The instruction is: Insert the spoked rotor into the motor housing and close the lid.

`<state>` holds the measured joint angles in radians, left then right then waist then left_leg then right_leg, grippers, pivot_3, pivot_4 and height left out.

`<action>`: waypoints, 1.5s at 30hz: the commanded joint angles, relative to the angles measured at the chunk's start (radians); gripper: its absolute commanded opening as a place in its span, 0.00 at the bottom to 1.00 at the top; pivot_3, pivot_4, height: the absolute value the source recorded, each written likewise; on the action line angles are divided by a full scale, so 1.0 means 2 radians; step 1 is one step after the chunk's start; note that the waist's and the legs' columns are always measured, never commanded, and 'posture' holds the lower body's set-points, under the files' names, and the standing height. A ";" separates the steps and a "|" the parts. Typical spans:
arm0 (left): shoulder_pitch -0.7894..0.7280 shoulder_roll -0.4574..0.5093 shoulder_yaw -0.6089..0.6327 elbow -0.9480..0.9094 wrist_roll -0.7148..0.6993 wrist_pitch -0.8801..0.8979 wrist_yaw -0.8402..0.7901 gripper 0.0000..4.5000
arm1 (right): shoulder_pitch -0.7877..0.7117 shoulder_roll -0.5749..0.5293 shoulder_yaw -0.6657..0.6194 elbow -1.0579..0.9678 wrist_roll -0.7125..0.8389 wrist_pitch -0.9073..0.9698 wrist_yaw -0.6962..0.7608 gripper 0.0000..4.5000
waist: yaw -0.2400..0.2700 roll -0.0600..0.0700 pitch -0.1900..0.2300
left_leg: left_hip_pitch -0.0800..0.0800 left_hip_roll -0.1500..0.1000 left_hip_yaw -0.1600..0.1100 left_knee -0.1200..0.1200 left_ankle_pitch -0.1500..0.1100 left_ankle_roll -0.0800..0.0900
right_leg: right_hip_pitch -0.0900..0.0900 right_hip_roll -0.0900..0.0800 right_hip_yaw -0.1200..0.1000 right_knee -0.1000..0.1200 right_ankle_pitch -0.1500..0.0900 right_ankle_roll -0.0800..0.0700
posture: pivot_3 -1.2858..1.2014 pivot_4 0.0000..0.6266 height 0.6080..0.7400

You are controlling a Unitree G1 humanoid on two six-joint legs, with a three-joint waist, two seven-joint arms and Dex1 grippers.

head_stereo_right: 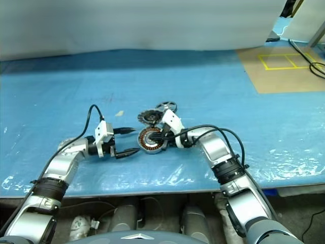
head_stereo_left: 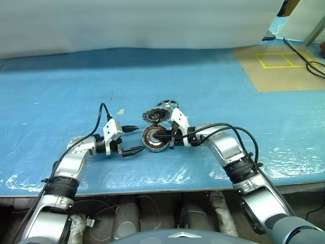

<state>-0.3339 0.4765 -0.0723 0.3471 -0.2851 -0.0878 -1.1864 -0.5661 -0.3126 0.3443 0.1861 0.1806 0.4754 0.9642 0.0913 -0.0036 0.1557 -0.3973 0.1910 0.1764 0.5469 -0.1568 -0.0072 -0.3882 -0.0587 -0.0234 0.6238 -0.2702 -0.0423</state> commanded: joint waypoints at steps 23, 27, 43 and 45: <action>-0.011 -0.002 0.003 0.004 0.003 -0.010 -0.004 1.00 | 0.001 0.005 0.008 0.060 -0.031 0.088 -0.047 0.01 | 0.000 0.000 0.000 | 0.011 0.000 0.001 -0.003 0.000 0.000 | 0.010 0.000 0.002 -0.003 -0.002 -0.003 | 0.52 0.24 1.00; -0.012 -0.003 0.003 0.004 0.004 -0.010 -0.004 1.00 | 0.018 -0.013 0.027 0.001 -0.019 0.067 -0.014 0.01 | 0.003 0.000 0.000 | 0.011 0.000 0.001 -0.003 0.000 0.000 | 0.010 0.000 0.002 -0.003 -0.002 -0.003 | 0.52 0.24 1.00; -0.009 -0.005 0.005 0.004 0.005 -0.012 -0.003 1.00 | -0.005 -0.009 -0.012 -0.009 0.010 0.061 -0.010 0.01 | 0.001 0.000 0.000 | 0.010 0.000 0.001 -0.005 0.000 0.000 | 0.009 0.000 0.002 -0.006 -0.002 -0.003 | 0.52 0.24 1.00; -0.008 -0.004 0.005 0.003 0.005 -0.012 -0.003 1.00 | -0.009 -0.002 -0.046 -0.039 0.051 0.070 -0.001 0.01 | 0.001 0.000 0.000 | 0.008 0.000 0.001 -0.005 0.000 0.000 | 0.008 0.000 0.002 -0.007 -0.002 -0.003 | 0.52 0.24 1.00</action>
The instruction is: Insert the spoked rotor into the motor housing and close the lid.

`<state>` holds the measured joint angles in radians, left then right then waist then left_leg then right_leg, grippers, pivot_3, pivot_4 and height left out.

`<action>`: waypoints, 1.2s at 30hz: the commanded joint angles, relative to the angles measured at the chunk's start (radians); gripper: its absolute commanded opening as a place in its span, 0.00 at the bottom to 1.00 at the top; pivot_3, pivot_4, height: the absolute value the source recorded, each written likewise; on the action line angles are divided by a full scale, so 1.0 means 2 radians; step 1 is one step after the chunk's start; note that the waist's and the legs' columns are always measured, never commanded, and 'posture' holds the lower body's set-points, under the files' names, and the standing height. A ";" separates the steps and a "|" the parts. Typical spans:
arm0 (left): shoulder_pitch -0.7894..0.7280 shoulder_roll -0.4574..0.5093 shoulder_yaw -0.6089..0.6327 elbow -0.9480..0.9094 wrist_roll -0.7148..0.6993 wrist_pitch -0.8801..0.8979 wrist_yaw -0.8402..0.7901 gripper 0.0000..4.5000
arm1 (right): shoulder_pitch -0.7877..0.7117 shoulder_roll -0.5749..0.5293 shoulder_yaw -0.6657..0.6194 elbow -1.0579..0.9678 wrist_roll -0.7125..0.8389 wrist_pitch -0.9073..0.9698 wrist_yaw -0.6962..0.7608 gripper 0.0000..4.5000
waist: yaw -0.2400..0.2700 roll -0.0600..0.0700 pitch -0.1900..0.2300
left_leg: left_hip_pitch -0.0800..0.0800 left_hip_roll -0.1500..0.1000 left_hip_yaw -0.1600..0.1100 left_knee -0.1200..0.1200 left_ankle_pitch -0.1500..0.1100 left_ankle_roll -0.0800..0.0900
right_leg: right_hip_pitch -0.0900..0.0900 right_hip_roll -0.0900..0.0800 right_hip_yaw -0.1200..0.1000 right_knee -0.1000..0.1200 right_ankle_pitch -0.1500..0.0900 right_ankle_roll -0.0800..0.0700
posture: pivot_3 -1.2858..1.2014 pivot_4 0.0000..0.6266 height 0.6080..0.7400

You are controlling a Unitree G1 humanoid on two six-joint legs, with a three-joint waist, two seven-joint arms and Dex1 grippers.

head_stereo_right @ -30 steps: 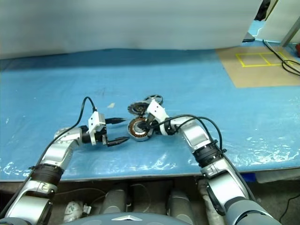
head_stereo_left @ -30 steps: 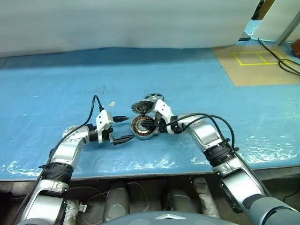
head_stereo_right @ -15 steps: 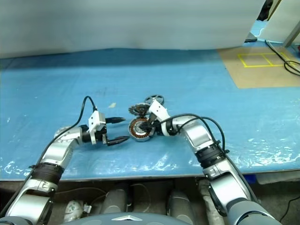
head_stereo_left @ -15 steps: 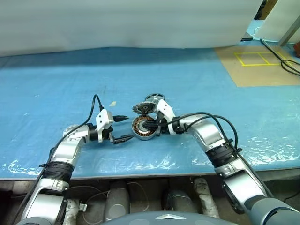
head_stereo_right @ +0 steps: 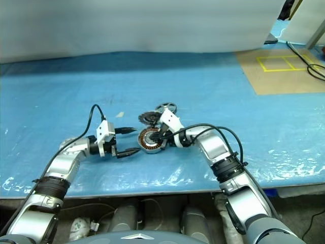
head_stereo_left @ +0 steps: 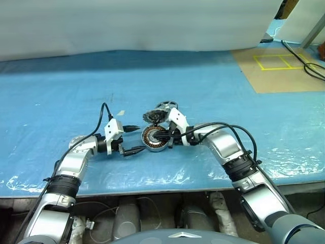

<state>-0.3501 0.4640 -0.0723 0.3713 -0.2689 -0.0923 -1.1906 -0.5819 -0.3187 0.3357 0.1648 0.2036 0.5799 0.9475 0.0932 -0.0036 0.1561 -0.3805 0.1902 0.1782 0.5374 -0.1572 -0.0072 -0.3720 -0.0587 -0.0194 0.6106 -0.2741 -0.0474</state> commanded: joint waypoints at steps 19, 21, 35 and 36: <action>-0.003 0.007 0.008 -0.006 -0.005 -0.006 -0.004 1.00 | 0.001 -0.012 0.007 -0.067 0.005 0.004 -0.020 0.01 | 0.000 0.000 0.001 | -0.012 0.000 -0.001 0.005 0.000 0.000 | -0.011 0.000 -0.001 0.006 0.002 0.003 | 0.52 0.24 1.00; -0.002 0.007 0.007 -0.008 -0.006 -0.005 -0.005 1.00 | -0.003 -0.005 0.011 -0.062 0.000 -0.004 -0.021 0.01 | 0.000 0.000 0.001 | -0.012 0.000 -0.001 0.005 0.000 0.000 | -0.011 0.000 -0.001 0.006 0.002 0.003 | 0.52 0.24 1.00; 0.008 0.006 0.008 -0.020 -0.006 -0.001 0.000 1.00 | -0.006 -0.027 0.043 -0.040 -0.060 -0.051 -0.006 0.01 | 0.000 0.000 0.001 | -0.011 0.000 -0.001 0.005 0.000 0.000 | -0.010 0.000 -0.002 0.007 0.002 0.003 | 0.52 0.24 1.00; 0.007 0.006 0.008 -0.020 -0.006 0.000 0.001 1.00 | -0.006 -0.028 0.043 -0.040 -0.061 -0.053 -0.007 0.01 | 0.000 0.000 0.001 | -0.010 0.000 -0.001 0.005 0.000 0.000 | -0.009 0.000 -0.002 0.007 0.002 0.003 | 0.52 0.24 1.00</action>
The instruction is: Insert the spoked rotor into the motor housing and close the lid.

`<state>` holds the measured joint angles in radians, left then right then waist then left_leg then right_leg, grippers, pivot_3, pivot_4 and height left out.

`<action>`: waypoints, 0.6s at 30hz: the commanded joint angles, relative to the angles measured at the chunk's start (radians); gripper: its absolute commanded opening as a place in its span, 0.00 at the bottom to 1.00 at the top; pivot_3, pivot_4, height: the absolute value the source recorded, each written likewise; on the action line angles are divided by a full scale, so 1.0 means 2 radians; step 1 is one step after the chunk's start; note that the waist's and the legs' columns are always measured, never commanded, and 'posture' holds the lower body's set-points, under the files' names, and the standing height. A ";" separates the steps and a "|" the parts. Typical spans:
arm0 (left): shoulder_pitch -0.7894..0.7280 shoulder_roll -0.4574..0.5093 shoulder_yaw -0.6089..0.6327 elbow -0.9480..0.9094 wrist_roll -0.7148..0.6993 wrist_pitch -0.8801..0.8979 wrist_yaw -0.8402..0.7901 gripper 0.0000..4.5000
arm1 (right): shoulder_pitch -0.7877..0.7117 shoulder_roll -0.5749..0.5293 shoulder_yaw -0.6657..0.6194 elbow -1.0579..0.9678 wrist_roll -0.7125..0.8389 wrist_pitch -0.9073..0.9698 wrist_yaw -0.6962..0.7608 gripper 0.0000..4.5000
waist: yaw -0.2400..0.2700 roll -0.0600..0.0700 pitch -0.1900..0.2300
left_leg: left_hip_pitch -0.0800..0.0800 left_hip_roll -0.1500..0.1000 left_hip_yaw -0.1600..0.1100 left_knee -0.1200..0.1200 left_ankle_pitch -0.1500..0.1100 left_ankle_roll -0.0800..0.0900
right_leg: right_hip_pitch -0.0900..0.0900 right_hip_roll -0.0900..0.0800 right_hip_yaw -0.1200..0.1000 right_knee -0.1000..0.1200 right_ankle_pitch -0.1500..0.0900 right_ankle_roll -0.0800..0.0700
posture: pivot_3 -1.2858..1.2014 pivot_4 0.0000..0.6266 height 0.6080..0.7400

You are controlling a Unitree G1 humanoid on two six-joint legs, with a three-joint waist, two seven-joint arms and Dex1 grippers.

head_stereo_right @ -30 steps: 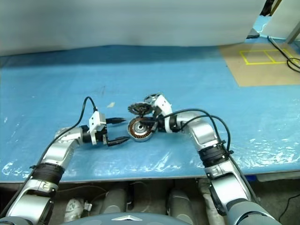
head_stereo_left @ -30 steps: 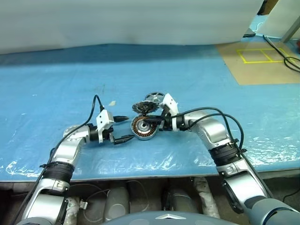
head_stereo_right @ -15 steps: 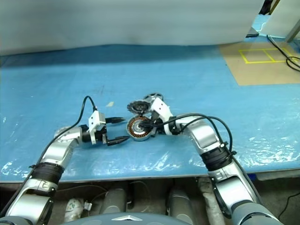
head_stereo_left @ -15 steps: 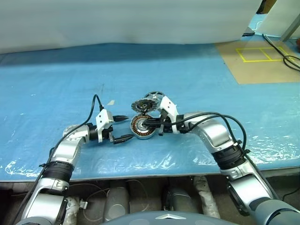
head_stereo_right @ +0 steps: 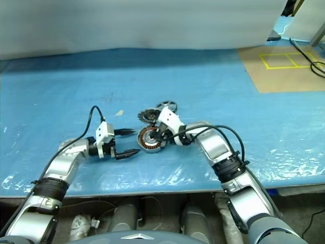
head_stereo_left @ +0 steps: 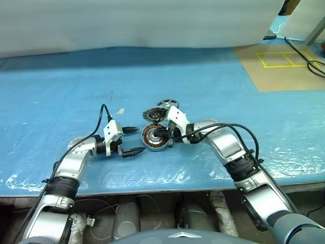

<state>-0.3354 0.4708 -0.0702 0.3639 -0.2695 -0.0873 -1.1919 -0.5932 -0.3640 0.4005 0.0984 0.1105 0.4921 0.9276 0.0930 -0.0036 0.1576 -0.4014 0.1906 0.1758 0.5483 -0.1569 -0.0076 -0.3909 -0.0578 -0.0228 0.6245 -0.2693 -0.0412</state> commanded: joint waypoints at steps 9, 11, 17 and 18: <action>0.001 -0.001 0.002 -0.015 -0.005 -0.008 -0.001 1.00 | -0.002 -0.016 0.036 0.016 -0.063 -0.018 -0.001 0.01 | 0.000 0.000 0.000 | 0.001 0.000 0.000 0.001 0.000 0.000 | 0.001 0.000 0.000 0.000 0.000 0.000 | 0.52 0.24 1.00; 0.001 -0.002 0.002 -0.015 -0.004 -0.008 -0.001 1.00 | -0.001 -0.017 0.041 0.021 -0.063 0.019 0.002 0.01 | 0.000 0.000 0.000 | 0.002 0.000 0.000 0.001 0.000 0.000 | 0.002 0.000 0.000 0.000 0.000 0.000 | 0.52 0.24 1.00; 0.000 -0.001 0.001 -0.015 -0.004 -0.009 -0.003 1.00 | 0.012 -0.025 0.037 0.015 -0.047 0.084 0.019 0.01 | 0.001 0.000 0.000 | 0.011 0.000 0.000 0.000 0.000 0.000 | 0.011 -0.001 0.000 -0.002 -0.002 -0.003 | 0.52 0.24 1.00; 0.000 0.000 0.001 -0.017 -0.004 -0.010 -0.003 1.00 | 0.012 -0.019 0.027 0.014 -0.033 0.110 0.019 0.01 | 0.001 0.000 0.000 | 0.012 0.000 0.000 -0.001 0.000 0.000 | 0.012 -0.001 0.001 -0.002 -0.002 -0.003 | 0.52 0.24 1.00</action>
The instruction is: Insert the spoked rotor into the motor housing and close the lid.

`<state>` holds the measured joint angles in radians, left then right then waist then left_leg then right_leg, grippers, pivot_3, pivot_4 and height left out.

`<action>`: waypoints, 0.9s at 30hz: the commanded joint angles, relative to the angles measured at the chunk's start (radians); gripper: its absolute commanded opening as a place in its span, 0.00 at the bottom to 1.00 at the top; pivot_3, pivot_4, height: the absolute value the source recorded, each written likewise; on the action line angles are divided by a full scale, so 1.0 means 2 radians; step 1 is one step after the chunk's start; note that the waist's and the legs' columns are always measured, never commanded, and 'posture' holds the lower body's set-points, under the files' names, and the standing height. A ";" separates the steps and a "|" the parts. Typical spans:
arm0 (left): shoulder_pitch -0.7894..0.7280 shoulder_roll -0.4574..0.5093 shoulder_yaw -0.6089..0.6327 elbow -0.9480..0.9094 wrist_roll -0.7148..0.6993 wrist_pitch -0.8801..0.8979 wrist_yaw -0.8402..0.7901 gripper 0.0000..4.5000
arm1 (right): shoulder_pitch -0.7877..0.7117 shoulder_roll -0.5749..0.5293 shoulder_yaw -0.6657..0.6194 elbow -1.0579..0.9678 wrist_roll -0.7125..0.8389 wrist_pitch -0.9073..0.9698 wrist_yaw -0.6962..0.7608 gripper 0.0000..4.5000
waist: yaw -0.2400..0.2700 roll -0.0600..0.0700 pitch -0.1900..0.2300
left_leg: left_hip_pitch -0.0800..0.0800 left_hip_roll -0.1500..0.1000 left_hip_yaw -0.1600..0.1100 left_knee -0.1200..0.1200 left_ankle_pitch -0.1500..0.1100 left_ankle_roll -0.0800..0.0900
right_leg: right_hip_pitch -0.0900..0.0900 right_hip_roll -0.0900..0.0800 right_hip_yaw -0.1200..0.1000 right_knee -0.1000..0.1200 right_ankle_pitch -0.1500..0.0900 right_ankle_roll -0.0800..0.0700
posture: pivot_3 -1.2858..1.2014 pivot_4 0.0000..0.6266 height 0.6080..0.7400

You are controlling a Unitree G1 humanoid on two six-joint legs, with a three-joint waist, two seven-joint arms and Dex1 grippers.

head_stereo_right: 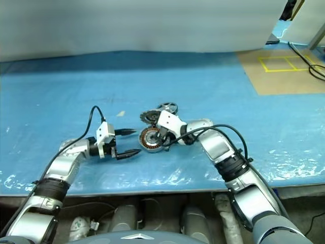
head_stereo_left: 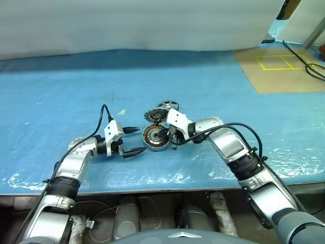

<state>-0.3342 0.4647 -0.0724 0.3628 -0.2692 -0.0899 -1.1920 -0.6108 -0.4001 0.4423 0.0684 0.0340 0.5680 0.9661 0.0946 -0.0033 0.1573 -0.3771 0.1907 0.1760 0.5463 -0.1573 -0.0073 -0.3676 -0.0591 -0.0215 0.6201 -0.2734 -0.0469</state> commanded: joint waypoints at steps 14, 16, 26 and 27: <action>0.006 0.004 0.007 -0.024 -0.006 -0.003 0.005 1.00 | 0.015 0.019 -0.008 0.002 0.033 0.121 -0.022 0.01 | 0.000 0.000 0.000 | 0.001 0.000 0.001 -0.001 0.000 0.000 | 0.000 0.000 0.001 -0.001 0.000 0.000 | 0.52 0.24 1.00; 0.006 0.003 0.008 -0.022 -0.007 -0.003 0.007 1.00 | 0.006 0.023 -0.020 -0.003 0.043 0.133 -0.026 0.01 | 0.000 0.000 0.000 | 0.001 0.000 0.001 -0.002 0.000 0.000 | 0.000 0.000 0.001 -0.001 0.000 0.000 | 0.52 0.24 1.00; -0.001 -0.001 0.005 -0.016 -0.005 -0.006 0.008 1.00 | -0.004 0.027 0.000 0.029 0.028 0.142 -0.058 0.01 | 0.001 0.000 0.000 | 0.000 0.000 0.001 -0.002 0.000 0.000 | 0.000 0.000 0.001 -0.002 0.000 0.000 | 0.52 0.24 1.00; -0.001 -0.001 0.005 -0.014 -0.004 -0.007 0.008 1.00 | -0.006 0.028 0.001 0.038 0.022 0.140 -0.064 0.01 | 0.001 0.000 0.000 | 0.000 0.000 0.001 -0.002 0.000 0.000 | 0.000 0.000 0.001 -0.002 0.000 0.000 | 0.52 0.24 1.00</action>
<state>-0.3214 0.4642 -0.0715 0.3455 -0.2695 -0.0886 -1.1762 -0.6577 -0.3316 0.4062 0.0806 0.1129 0.7948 0.8641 0.0958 -0.0031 0.1570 -0.3767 0.1899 0.1777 0.5420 -0.1572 -0.0076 -0.3686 -0.0594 -0.0191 0.6158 -0.2740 -0.0471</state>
